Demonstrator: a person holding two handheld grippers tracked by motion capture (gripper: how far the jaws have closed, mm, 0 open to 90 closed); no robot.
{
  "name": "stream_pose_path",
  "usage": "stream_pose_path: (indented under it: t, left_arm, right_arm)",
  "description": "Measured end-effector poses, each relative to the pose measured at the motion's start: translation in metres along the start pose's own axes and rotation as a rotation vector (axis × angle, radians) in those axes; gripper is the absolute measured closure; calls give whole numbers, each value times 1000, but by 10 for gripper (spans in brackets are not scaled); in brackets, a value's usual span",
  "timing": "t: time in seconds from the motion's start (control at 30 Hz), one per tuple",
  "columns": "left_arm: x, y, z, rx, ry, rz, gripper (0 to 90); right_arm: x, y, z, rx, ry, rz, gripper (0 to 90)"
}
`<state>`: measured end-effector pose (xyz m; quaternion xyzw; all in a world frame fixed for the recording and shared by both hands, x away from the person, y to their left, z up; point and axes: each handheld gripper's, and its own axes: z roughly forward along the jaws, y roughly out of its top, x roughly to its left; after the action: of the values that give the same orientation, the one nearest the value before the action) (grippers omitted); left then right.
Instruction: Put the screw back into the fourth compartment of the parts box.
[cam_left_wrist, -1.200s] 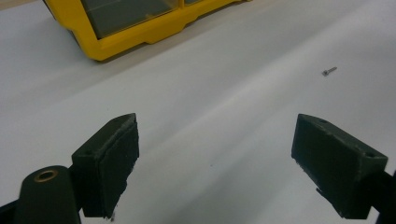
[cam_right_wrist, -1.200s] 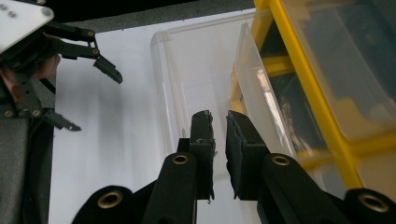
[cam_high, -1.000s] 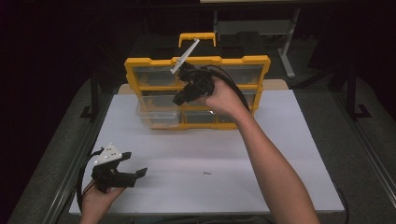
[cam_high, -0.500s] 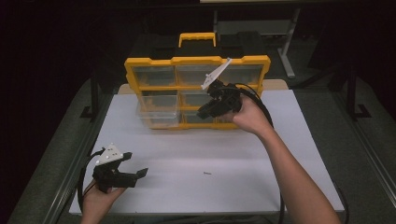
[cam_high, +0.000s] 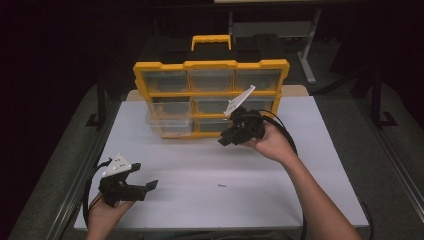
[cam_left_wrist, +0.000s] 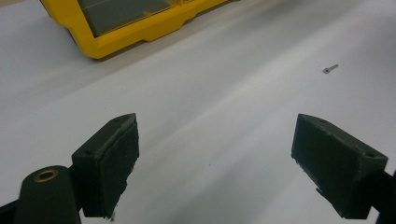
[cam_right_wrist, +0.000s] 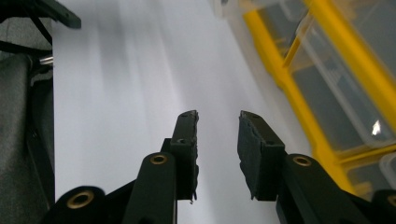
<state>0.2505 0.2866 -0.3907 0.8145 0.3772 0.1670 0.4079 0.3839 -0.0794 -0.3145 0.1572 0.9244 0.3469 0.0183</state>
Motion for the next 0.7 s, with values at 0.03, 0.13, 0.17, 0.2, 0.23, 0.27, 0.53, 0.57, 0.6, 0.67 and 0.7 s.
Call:
stream_pose_path:
  t: [0.03,0.13,0.17,0.2,0.23,0.27,0.53,0.57,0.6,0.67,0.7]
  left_arm:
    - [0,0,0,0,0,-1,146]
    - [0,0,0,3,1,2,146]
    - [0,0,0,3,1,2,146]
    - [0,0,0,2,1,1,146]
    - [0,0,0,1,1,1,146]
    - [0,0,0,0,1,2,146]
    - [0,0,0,4,0,3,146]
    - [0,0,0,3,0,2,146]
    - [1,0,0,4,1,0,146]
    - [1,0,0,5,1,-2,146]
    - [1,0,0,5,1,1,146]
  right_arm:
    - [1,-3,2,4,3,3,666]
    - [3,-10,7,5,12,9,659]
    - [5,-13,9,11,16,22,656]
    - [6,-15,11,20,20,37,652]
    - [8,-18,13,19,21,40,651]
    - [9,-21,16,22,22,40,651]
    - [19,-42,44,56,48,24,644]
    - [20,-45,47,57,53,23,644]
    - [20,-47,49,55,54,19,643]
    - [22,-53,54,62,60,34,635]
    - [23,-54,55,64,56,34,632]
